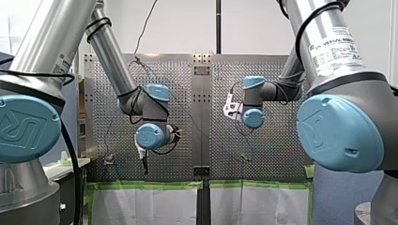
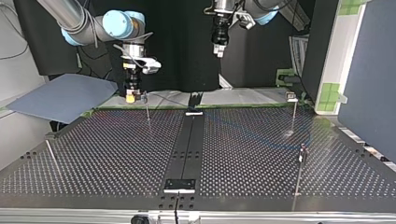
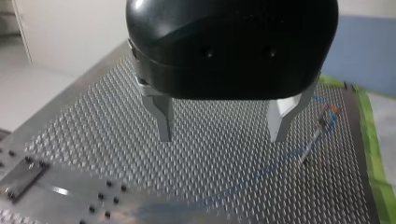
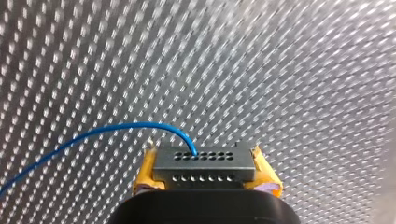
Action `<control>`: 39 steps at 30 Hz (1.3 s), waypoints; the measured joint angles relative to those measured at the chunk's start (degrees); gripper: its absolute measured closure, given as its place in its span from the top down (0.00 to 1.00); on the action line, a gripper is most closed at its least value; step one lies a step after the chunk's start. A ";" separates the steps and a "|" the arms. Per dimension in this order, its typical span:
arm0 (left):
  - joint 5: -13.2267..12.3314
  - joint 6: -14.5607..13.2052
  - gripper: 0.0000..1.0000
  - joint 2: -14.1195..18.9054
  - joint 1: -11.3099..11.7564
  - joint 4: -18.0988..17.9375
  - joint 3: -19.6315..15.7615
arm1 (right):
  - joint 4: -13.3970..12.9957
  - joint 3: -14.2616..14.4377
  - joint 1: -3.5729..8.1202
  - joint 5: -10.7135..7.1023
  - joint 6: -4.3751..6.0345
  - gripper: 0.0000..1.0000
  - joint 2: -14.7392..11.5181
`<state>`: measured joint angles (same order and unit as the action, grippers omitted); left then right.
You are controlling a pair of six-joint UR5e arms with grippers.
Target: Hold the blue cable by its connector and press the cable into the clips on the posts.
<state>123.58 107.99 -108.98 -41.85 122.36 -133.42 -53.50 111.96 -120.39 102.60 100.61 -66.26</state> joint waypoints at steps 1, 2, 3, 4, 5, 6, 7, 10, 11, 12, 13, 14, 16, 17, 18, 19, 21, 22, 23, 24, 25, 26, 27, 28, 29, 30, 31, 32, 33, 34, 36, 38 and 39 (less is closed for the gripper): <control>0.48 -0.06 1.00 -0.01 0.18 -0.42 -0.53 | -0.48 0.49 -0.49 0.21 -0.17 0.00 -0.49; 0.82 -0.11 1.00 -0.01 0.36 -0.83 -1.02 | -1.00 1.01 -1.00 0.40 -0.38 0.00 -1.00; 0.99 -0.17 1.00 -0.01 0.61 -1.28 -1.70 | -1.72 1.73 -1.72 0.63 -0.65 0.00 -1.73; 0.93 -0.23 1.00 -0.01 0.80 -1.58 -2.19 | -2.28 2.29 -2.29 0.75 -0.83 0.00 -2.29; 0.74 -0.29 1.00 -0.02 0.97 -1.84 -2.67 | -2.84 2.87 -2.86 0.88 -0.99 0.00 -2.86; 0.35 -0.42 1.00 -0.01 1.16 -2.12 -3.31 | -3.53 3.65 -3.64 1.05 -1.18 0.00 -3.64; 0.01 -0.53 1.00 0.00 1.30 -2.27 -3.80 | -3.97 4.23 -4.24 1.20 -1.30 0.00 -4.23; -0.91 -1.13 1.00 0.03 1.74 -2.47 -5.44 | -5.18 6.22 -6.22 1.66 -1.54 0.00 -5.90; -1.05 -1.34 1.00 0.04 1.88 -2.43 -5.98 | -5.43 6.80 -6.79 1.72 -1.56 0.00 -6.06; -1.18 -1.60 1.00 0.06 2.10 -2.34 -6.68 | -5.70 7.49 -7.50 1.79 -1.59 0.00 -6.02; -1.25 -1.77 1.00 0.08 2.27 -2.24 -7.11 | -5.84 8.00 -8.00 1.83 -1.57 0.00 -5.87; -1.29 -1.91 1.00 0.10 2.45 -2.13 -7.38 | -5.95 8.47 -8.46 1.85 -1.54 0.00 -5.63; -1.34 -2.18 1.00 0.18 2.88 -1.90 -7.43 | -6.27 9.55 -9.55 2.08 -1.55 0.00 -4.84; -1.35 -2.26 1.00 0.21 3.04 -1.80 -7.35 | -6.48 10.04 -10.00 2.30 -1.55 0.00 -4.41; -1.36 -2.33 1.00 0.25 3.19 -1.72 -7.27 | -6.84 10.71 -10.50 2.73 -1.56 0.00 -3.80; -1.37 -2.36 1.00 0.28 3.26 -1.68 -7.22 | -7.19 11.20 -10.79 3.10 -1.55 0.00 -3.31; -1.37 -2.41 1.00 0.31 3.38 -1.60 -7.12 | -8.10 12.33 -11.20 4.07 -1.49 0.00 -2.22; -1.39 -2.43 1.00 0.34 3.46 -1.52 -7.04 | -8.53 12.80 -11.30 4.52 -1.40 0.00 -1.76; -1.49 -2.53 1.00 0.46 3.62 -1.36 -6.90 | -8.98 13.28 -11.36 4.96 -1.26 0.00 -1.28; -1.73 -2.79 1.00 0.73 3.93 -1.03 -6.74 | -9.54 13.88 -11.41 5.54 -1.04 0.00 -0.68; -1.98 -3.03 1.00 0.99 4.21 -0.74 -6.64 | -9.97 14.32 -11.44 5.97 -0.87 0.00 -0.24; -2.26 -3.31 1.00 1.27 4.51 -0.44 -6.56 | -10.41 14.77 -11.46 6.42 -0.73 0.00 0.21; -2.69 -3.74 1.00 1.70 4.96 -0.09 -6.50 | -11.00 15.31 -11.43 6.99 -0.57 0.00 0.79; -3.07 -4.13 1.00 2.09 5.36 0.09 -6.47 | -11.44 15.63 -11.38 7.45 -0.49 0.00 1.25; -3.49 -4.56 1.00 2.52 5.79 0.18 -6.45 | -11.93 15.87 -11.29 7.92 -0.44 0.00 1.73; -4.11 -5.16 1.00 3.12 6.41 0.25 -6.43 | -12.60 16.08 -11.18 8.43 -0.39 0.00 2.38; -4.60 -5.66 1.00 3.53 6.90 0.29 -6.43 | -13.10 16.18 -11.10 8.69 -0.40 0.00 2.90; -5.09 -6.15 1.00 3.85 7.40 0.34 -6.42 | -13.61 16.24 -11.04 8.89 -0.42 0.00 3.43; -5.75 -6.80 1.00 4.15 8.06 0.40 -6.42 | -14.26 16.28 -10.97 9.06 -0.47 0.00 4.11; -6.23 -7.20 1.00 4.31 8.53 0.44 -6.41 | -14.61 16.30 -10.94 9.13 -0.51 0.00 4.59; -7.17 -7.80 1.00 4.51 9.49 0.49 -6.41 | -15.08 16.31 -10.88 9.24 -0.59 0.00 5.68; -7.88 -8.04 1.00 4.58 10.32 0.56 -6.40 | -15.25 16.31 -10.82 9.27 -0.63 0.00 6.65; -8.22 -8.12 1.00 4.60 10.88 0.65 -6.40 | -15.29 16.31 -10.77 9.28 -0.64 0.00 7.17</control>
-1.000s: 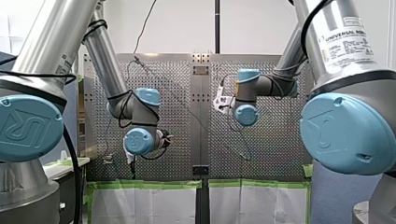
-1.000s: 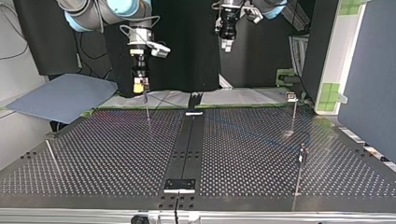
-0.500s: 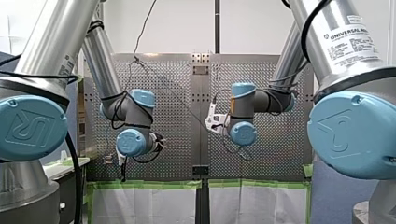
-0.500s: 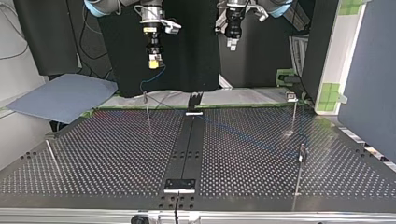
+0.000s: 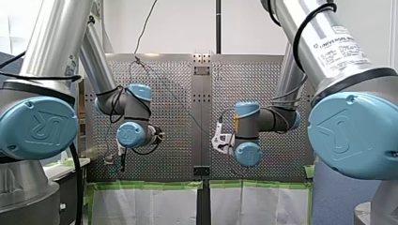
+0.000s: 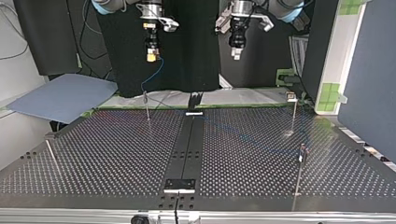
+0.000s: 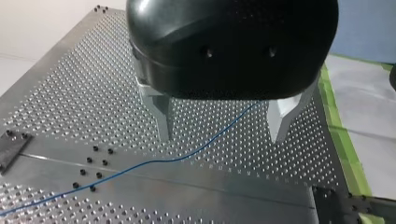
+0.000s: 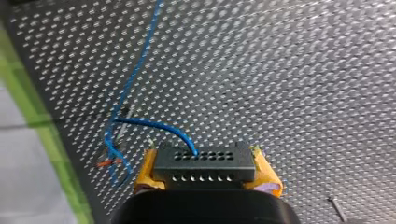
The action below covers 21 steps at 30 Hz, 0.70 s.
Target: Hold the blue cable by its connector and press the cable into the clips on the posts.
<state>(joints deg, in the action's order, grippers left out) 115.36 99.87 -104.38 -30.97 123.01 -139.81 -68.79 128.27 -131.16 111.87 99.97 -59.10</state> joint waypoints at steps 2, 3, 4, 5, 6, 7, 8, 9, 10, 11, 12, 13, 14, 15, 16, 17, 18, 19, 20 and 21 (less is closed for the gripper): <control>-0.33 -0.10 1.00 0.01 0.58 0.12 0.00 | -0.01 0.01 0.08 0.02 0.01 0.00 0.49; -0.47 -0.15 1.00 0.01 0.81 0.22 0.00 | 0.00 0.02 0.14 0.06 0.05 0.00 0.67; -0.55 -0.21 1.00 0.01 0.93 0.36 0.00 | 0.06 0.01 0.20 0.10 0.09 0.00 0.74; -0.60 -0.26 1.00 0.01 1.00 0.52 0.00 | 0.17 0.01 0.30 0.16 0.14 0.00 0.80; -0.65 -0.33 1.00 0.02 1.07 0.71 0.00 | 0.41 0.01 0.44 0.25 0.18 0.00 0.84; -0.67 -0.39 1.00 0.02 1.09 0.83 0.00 | 0.64 0.02 0.57 0.32 0.21 0.00 0.84; -0.68 -0.43 1.00 0.02 1.09 0.93 0.00 | 0.84 0.01 0.70 0.39 0.23 0.00 0.86; -0.72 -0.49 1.00 0.03 1.09 1.02 0.00 | 1.04 0.01 0.89 0.47 0.25 0.00 0.87; -0.79 -0.53 1.00 0.03 1.09 1.07 0.00 | 1.15 0.01 1.02 0.52 0.27 0.00 0.87; -0.87 -0.56 1.00 0.03 1.10 1.09 0.00 | 1.25 0.01 1.16 0.58 0.28 0.00 0.87; -1.00 -0.59 1.00 0.03 1.10 1.09 0.00 | 1.36 0.01 1.40 0.68 0.30 0.00 0.86; -1.15 -0.61 1.00 0.03 1.10 1.07 0.00 | 1.41 0.01 1.63 0.74 0.29 0.00 0.86; -1.34 -0.62 1.00 0.04 1.10 1.06 0.00 | 1.44 0.00 1.87 0.80 0.25 0.00 0.87; -1.57 -0.69 1.00 0.04 1.08 1.09 -0.01 | 1.47 -0.03 2.20 0.82 0.19 0.00 0.87; -1.71 -0.77 1.00 0.04 1.06 1.13 -0.03 | 1.47 -0.06 2.41 0.81 0.13 0.00 0.86; -1.80 -0.86 1.00 0.05 1.02 1.19 -0.06 | 1.47 -0.09 2.59 0.77 0.08 0.00 0.86; -1.90 -0.98 1.00 0.06 0.95 1.31 -0.07 | 1.50 -0.11 2.80 0.72 0.00 0.00 0.86; -1.94 -1.08 1.00 0.05 0.89 1.40 -0.09 | 1.56 -0.11 2.92 0.67 -0.06 0.00 0.85; -1.97 -1.20 1.00 0.05 0.84 1.46 -0.11 | 1.68 -0.12 3.03 0.62 -0.10 0.00 0.83; -1.99 -1.45 1.00 0.05 0.78 1.50 -0.11 | 1.95 -0.13 3.16 0.56 -0.16 0.00 0.83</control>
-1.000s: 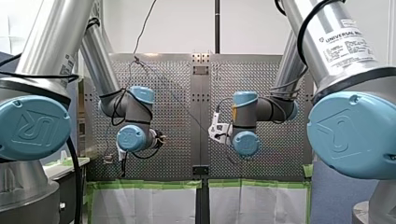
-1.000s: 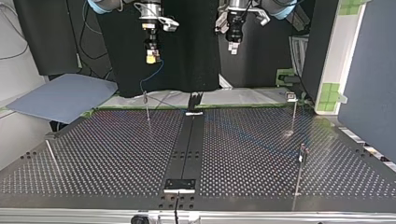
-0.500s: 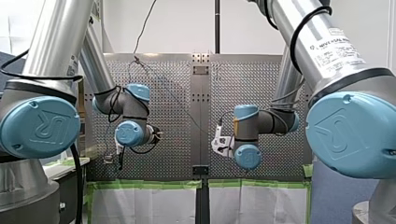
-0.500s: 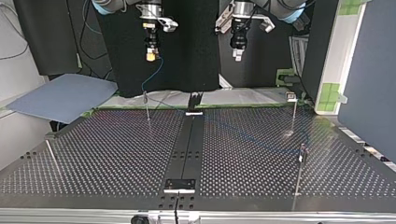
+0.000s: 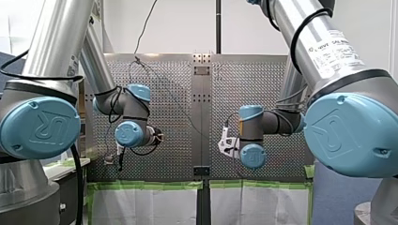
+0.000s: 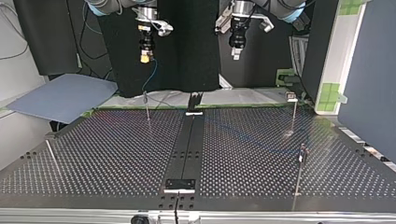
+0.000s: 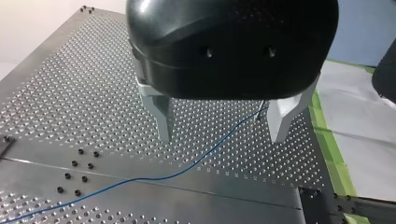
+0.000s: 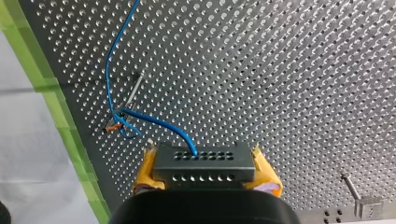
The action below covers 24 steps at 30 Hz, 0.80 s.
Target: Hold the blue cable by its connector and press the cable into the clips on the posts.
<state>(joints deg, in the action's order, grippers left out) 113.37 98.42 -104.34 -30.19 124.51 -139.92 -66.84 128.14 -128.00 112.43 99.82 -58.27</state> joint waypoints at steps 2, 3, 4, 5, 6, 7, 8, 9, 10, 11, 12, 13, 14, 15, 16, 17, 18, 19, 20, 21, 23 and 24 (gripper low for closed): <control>-0.02 -0.53 1.00 -0.01 -0.08 -0.01 -0.01 | 0.43 -0.01 0.14 -0.06 -0.09 0.00 0.00; -0.02 -0.86 1.00 -0.01 -0.11 -0.02 -0.03 | 0.64 -0.01 0.22 -0.07 -0.19 0.00 0.00; -0.03 -1.04 1.00 -0.01 -0.12 -0.02 -0.04 | 0.75 0.01 0.25 -0.08 -0.28 0.00 0.00; -0.03 -1.18 1.00 -0.01 -0.12 -0.03 -0.05 | 0.84 0.02 0.28 -0.09 -0.34 0.00 0.01; -0.03 -1.30 1.00 -0.01 -0.13 -0.04 -0.05 | 0.91 0.03 0.31 -0.09 -0.40 0.00 0.01; -0.04 -1.36 1.00 -0.01 -0.13 -0.04 -0.05 | 0.94 0.03 0.32 -0.10 -0.44 0.00 0.01; -0.03 -1.40 1.00 -0.02 -0.13 -0.04 -0.05 | 0.96 0.04 0.32 -0.10 -0.46 0.00 0.02; -0.04 -1.43 1.00 -0.01 -0.14 -0.05 -0.05 | 0.98 0.04 0.32 -0.10 -0.47 0.00 0.01; -0.04 -1.44 1.00 -0.01 -0.14 -0.05 -0.05 | 0.98 0.04 0.33 -0.10 -0.48 0.00 0.02; -0.04 -1.45 1.00 -0.01 -0.14 -0.05 -0.06 | 0.99 0.05 0.33 -0.10 -0.49 0.00 0.02; -0.04 -1.46 1.00 -0.01 -0.15 -0.05 -0.06 | 1.00 0.05 0.33 -0.10 -0.50 0.00 0.02; -0.04 -1.47 1.00 -0.01 -0.15 -0.05 -0.06 | 1.00 0.06 0.34 -0.10 -0.50 0.00 0.03; -0.04 -1.47 1.00 -0.01 -0.15 -0.05 -0.06 | 1.00 0.06 0.34 -0.10 -0.50 0.00 0.03; -0.04 -1.47 1.00 -0.01 -0.15 -0.05 -0.06 | 1.01 0.06 0.34 -0.10 -0.50 0.00 0.03; -0.04 -1.47 1.00 -0.02 -0.15 -0.05 -0.06 | 1.00 0.06 0.34 -0.10 -0.50 0.00 0.03; -0.04 -1.47 1.00 -0.02 -0.15 -0.05 -0.06 | 1.00 0.06 0.34 -0.10 -0.50 0.00 0.03; -0.04 -1.48 1.00 -0.01 -0.15 -0.05 -0.06 | 1.01 0.05 0.34 -0.10 -0.51 0.00 0.03; -0.04 -1.48 1.00 -0.01 -0.15 -0.05 -0.06 | 1.01 0.06 0.34 -0.10 -0.50 0.00 0.03; -0.04 -1.47 1.00 -0.02 -0.15 -0.05 -0.06 | 1.00 0.06 0.34 -0.10 -0.51 0.00 0.03; -0.04 -1.48 1.00 -0.02 -0.15 -0.05 -0.06 | 1.00 0.06 0.34 -0.10 -0.51 0.00 0.03; -0.04 -1.48 1.00 -0.02 -0.15 -0.05 -0.06 | 1.00 0.05 0.34 -0.10 -0.51 0.00 0.02; -0.04 -1.48 1.00 -0.02 -0.15 -0.05 -0.06 | 1.00 0.06 0.34 -0.10 -0.51 0.00 0.02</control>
